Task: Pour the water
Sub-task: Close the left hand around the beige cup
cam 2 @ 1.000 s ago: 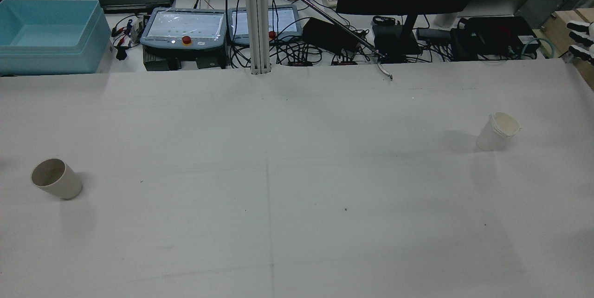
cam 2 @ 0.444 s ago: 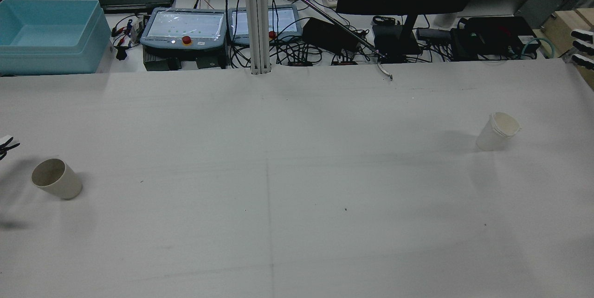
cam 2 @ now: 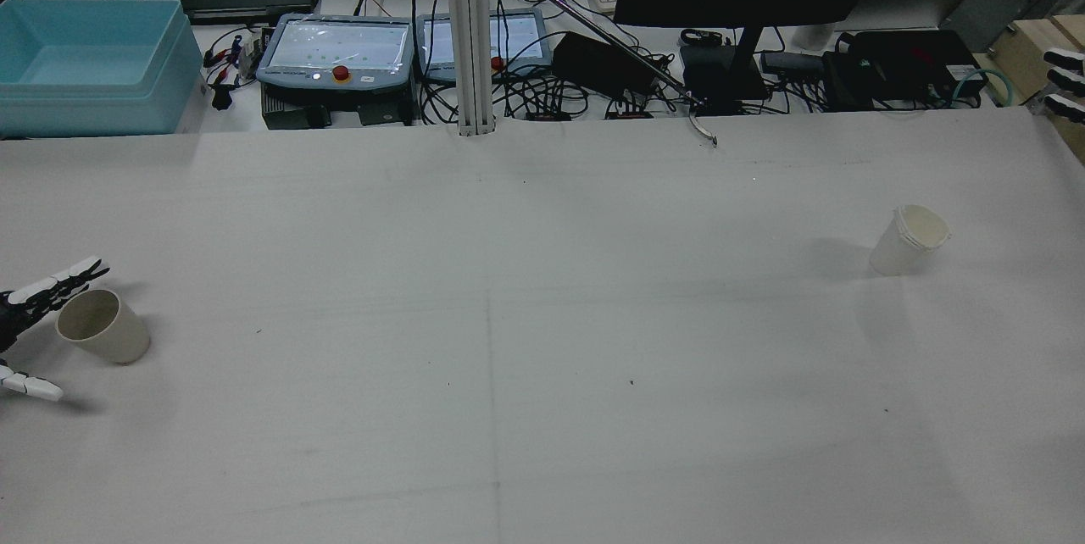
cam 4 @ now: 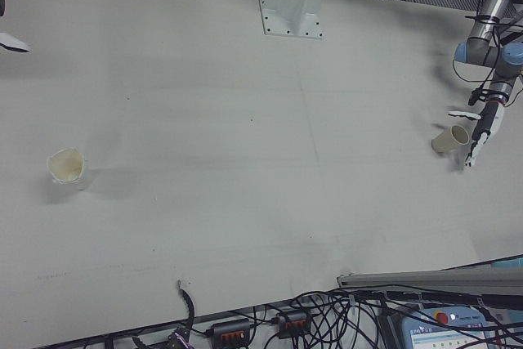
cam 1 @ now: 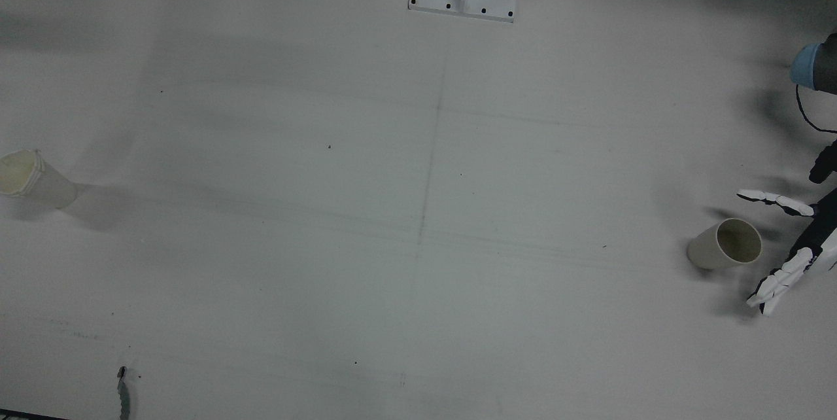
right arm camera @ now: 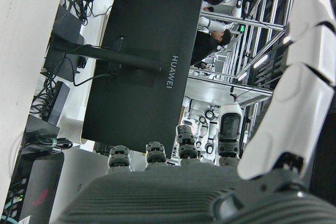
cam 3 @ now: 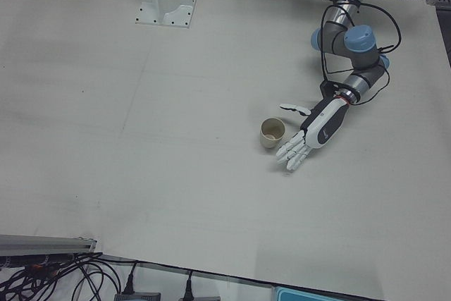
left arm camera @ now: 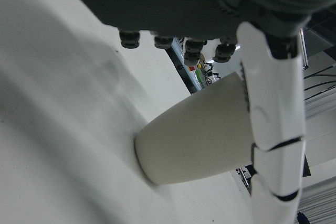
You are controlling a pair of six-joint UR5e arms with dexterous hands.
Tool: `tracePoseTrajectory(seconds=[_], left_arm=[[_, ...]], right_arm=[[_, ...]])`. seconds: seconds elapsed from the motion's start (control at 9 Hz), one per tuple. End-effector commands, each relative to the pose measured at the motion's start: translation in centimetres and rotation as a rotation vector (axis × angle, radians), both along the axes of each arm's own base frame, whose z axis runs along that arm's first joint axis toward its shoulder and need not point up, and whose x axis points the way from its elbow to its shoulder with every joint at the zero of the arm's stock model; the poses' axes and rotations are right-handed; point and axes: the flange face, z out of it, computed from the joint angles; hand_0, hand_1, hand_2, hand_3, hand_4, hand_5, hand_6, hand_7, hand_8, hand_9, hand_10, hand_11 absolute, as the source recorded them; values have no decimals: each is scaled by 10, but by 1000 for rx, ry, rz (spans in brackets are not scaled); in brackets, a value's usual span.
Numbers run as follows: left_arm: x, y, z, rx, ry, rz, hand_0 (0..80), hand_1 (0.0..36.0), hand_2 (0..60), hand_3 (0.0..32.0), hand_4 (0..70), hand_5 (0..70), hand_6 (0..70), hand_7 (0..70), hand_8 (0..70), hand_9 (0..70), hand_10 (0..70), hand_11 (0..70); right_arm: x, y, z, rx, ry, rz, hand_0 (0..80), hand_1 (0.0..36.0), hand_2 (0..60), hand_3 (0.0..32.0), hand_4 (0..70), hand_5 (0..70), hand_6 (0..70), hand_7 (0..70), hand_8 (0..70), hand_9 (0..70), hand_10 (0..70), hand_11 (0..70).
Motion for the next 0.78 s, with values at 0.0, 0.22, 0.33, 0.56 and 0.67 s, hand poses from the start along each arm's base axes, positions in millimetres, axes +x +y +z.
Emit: tracePoseTrajectory(seconds=[0.0, 0.22, 0.33, 0.56, 0.67], left_arm=[[30, -17, -20, 0, 10, 13, 577, 208, 97, 54, 128, 13, 28, 134, 24, 12, 14, 45], [40, -26, -31, 3, 11, 16, 582, 212, 98, 44, 130, 53, 34, 139, 25, 13, 16, 48], [42, -28, -33, 3, 11, 16, 582, 211, 92, 46, 128, 64, 34, 140, 25, 14, 17, 49], [62, -21, -35, -9, 31, 20, 607, 224, 82, 32, 126, 213, 39, 147, 29, 15, 22, 59], [81, -12, -37, -23, 51, 16, 620, 222, 65, 0, 168, 562, 44, 149, 30, 15, 28, 65]], right_arm=[[0, 1, 0, 0, 0, -1, 473, 140, 143, 0, 21, 700, 76, 174, 49, 71, 34, 61], [1, 4, 2, -6, 1, 1, 473, 139, 142, 0, 15, 700, 71, 165, 46, 67, 34, 61], [1, 7, 6, -12, 2, 1, 473, 139, 139, 0, 14, 700, 69, 163, 46, 68, 33, 60], [2, 9, 8, -18, 4, 1, 473, 136, 133, 0, 13, 700, 67, 156, 46, 67, 35, 63], [2, 10, 9, -20, 3, 1, 471, 134, 131, 0, 15, 700, 68, 154, 46, 66, 38, 67]])
